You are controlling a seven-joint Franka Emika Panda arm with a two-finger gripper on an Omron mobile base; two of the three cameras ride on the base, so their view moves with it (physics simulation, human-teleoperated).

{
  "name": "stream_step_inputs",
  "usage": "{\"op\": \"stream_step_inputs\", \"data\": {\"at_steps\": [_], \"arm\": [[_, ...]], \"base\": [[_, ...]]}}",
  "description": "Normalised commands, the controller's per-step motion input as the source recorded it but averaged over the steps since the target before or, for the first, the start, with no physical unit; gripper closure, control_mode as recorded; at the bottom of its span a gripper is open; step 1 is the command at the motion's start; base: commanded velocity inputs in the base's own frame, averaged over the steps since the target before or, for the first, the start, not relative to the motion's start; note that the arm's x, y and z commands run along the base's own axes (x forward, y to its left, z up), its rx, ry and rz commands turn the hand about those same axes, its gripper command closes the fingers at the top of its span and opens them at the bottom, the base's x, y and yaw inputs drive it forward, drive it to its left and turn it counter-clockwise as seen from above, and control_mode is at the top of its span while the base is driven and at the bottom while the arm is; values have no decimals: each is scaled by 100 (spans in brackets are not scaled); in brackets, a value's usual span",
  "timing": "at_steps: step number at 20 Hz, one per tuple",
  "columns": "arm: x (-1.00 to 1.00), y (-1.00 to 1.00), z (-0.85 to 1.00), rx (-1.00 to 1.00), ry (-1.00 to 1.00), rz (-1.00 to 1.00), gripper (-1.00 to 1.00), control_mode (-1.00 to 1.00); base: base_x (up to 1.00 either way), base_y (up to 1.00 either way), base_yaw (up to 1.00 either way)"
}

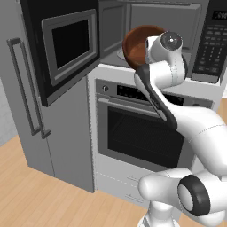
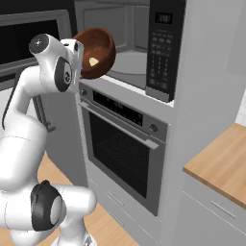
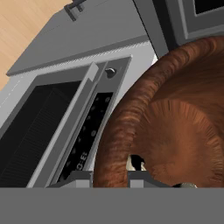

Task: Pick the mushroom from the sink and place it in the bowl. Then pick the bowl and place it in the microwave. Then close the microwave door and press the start button.

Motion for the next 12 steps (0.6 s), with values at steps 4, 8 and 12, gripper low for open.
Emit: {"op": "stream_step_inputs", "data": {"at_steps": [4,8,12], "arm": [[68,-21,30,0,0,-4,100,-100],[67,-38,8,1,0,0,100,-100],[70,-36,0,1,0,0,100,-100]], "base": [[0,0,0],[0,0,0],[0,0,0]]}}
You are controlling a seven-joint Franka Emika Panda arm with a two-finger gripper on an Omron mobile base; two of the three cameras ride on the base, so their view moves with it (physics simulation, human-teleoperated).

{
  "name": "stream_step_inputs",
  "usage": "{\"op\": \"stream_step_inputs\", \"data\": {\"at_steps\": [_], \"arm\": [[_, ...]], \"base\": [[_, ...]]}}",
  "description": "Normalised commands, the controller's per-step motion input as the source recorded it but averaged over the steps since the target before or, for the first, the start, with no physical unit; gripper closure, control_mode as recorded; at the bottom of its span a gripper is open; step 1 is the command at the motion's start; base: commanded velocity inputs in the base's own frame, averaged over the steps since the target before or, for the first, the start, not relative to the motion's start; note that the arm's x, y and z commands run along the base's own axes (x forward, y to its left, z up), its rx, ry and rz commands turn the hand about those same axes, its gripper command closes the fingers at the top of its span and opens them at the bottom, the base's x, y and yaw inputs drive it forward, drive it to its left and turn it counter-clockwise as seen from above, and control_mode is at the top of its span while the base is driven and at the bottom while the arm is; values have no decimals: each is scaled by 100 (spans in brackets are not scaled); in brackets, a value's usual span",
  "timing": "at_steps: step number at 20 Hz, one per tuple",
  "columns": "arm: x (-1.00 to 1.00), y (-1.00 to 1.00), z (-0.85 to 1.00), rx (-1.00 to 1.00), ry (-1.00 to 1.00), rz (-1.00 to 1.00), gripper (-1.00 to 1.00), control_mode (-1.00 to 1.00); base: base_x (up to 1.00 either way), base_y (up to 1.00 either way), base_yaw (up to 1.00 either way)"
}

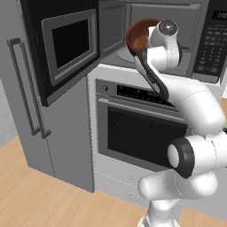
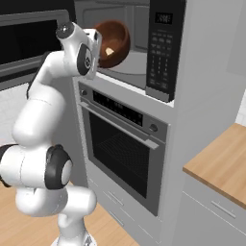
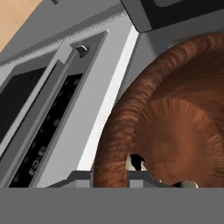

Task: Pick the mushroom from the sink and place it in the bowl. Then pick the bowl and place it in the microwave. Then close the microwave door and press the start button.

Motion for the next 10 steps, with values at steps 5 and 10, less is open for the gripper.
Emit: {"op": "stream_step_inputs", "data": {"at_steps": [5,10], "arm": [[77,-23,-10,1,0,0,100,-100],[65,0,-29,0,0,0,100,-100]], "base": [[0,0,0],[0,0,0]]}}
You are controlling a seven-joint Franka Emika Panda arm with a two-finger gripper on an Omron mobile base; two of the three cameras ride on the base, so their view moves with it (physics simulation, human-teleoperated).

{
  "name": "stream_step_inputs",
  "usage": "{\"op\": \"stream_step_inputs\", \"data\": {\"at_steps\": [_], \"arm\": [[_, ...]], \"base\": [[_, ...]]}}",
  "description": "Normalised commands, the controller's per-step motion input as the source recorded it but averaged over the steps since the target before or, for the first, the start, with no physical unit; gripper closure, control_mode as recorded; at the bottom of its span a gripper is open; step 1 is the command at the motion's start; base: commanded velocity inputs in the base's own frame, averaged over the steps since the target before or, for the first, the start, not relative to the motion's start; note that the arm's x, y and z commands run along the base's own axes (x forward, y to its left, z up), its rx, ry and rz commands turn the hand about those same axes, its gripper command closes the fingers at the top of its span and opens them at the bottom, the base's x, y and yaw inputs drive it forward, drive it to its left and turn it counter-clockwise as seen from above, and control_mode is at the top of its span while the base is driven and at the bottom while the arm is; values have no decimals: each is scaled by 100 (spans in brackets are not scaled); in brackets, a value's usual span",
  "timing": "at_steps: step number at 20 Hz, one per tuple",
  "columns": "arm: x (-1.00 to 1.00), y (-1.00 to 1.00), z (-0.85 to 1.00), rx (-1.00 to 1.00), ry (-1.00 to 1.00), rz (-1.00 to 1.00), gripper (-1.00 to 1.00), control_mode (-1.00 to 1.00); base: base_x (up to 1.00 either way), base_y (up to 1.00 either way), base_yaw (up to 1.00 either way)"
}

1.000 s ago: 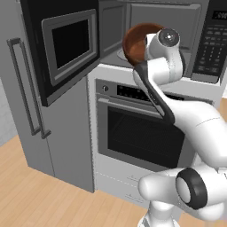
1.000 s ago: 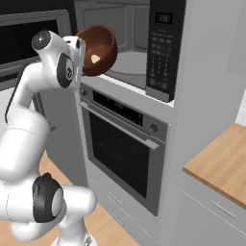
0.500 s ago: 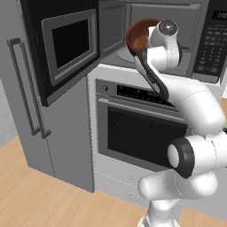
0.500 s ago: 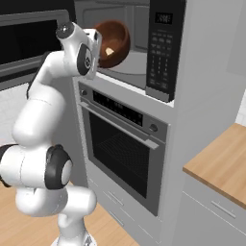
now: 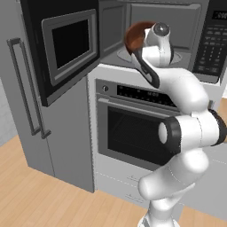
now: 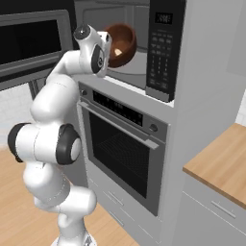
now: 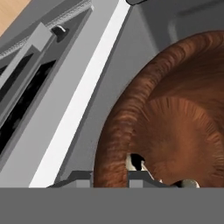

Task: Pick the mushroom from the sink and place it in the bowl. Then pick the bowl and place it in the microwave. Then close the microwave door and press the start button.

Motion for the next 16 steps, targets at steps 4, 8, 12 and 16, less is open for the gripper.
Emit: {"op": "stream_step_inputs", "data": {"at_steps": [4,8,12,16], "arm": [[52,0,-35,0,0,0,100,-100],[43,0,-17,0,0,0,100,-100],[53,0,-9,0,0,0,-100,-100],[42,0,-5,0,0,0,-100,-100]], "base": [[0,0,0],[0,0,0],[0,0,0],[0,0,0]]}}
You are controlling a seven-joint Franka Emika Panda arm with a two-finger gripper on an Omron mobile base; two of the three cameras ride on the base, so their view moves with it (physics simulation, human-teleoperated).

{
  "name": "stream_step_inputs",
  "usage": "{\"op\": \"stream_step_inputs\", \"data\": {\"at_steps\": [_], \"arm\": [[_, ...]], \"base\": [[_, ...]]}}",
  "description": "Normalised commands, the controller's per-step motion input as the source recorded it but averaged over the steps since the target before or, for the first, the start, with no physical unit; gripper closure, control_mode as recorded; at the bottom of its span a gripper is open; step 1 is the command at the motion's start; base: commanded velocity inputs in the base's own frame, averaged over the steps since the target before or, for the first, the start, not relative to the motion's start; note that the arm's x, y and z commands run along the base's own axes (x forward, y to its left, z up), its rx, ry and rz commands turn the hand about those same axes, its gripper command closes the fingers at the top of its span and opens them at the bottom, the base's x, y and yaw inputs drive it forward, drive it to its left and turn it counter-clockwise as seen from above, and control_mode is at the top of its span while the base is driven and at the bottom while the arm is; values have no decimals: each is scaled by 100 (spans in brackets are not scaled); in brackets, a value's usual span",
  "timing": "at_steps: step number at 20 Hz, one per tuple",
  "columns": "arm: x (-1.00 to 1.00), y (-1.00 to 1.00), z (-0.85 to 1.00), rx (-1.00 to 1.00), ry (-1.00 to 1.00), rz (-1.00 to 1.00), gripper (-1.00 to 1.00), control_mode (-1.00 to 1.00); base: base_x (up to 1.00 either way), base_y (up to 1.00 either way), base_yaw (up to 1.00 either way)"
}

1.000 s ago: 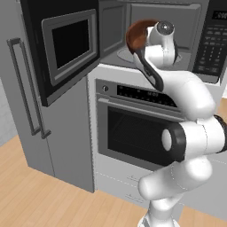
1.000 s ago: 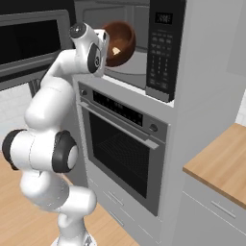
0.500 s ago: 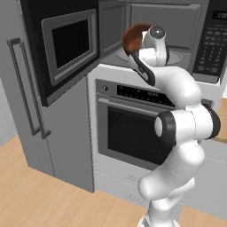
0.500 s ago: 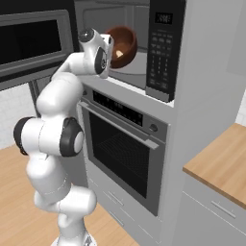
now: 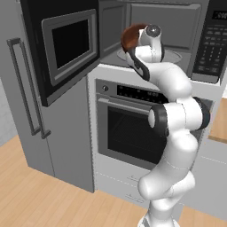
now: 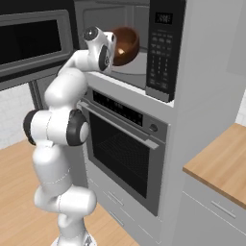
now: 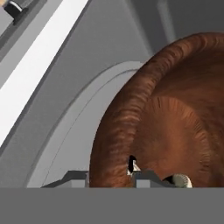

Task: Pick the mushroom from the sink and place it in the bowl. Then pick the bowl and place it in the microwave. Then close the microwave door and press the start button.

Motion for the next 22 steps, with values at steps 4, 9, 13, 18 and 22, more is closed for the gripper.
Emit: {"op": "stream_step_inputs", "data": {"at_steps": [4,9,13,18,22], "arm": [[19,0,0,-1,-11,0,-100,-100],[-3,4,0,-2,-22,0,-100,-100],[-81,26,1,0,-19,0,-100,-100],[-100,31,8,1,-7,0,-100,-100],[-100,33,7,-2,1,0,-100,-100]], "base": [[0,0,0],[0,0,0],[0,0,0],[0,0,0],[0,0,0]]}}
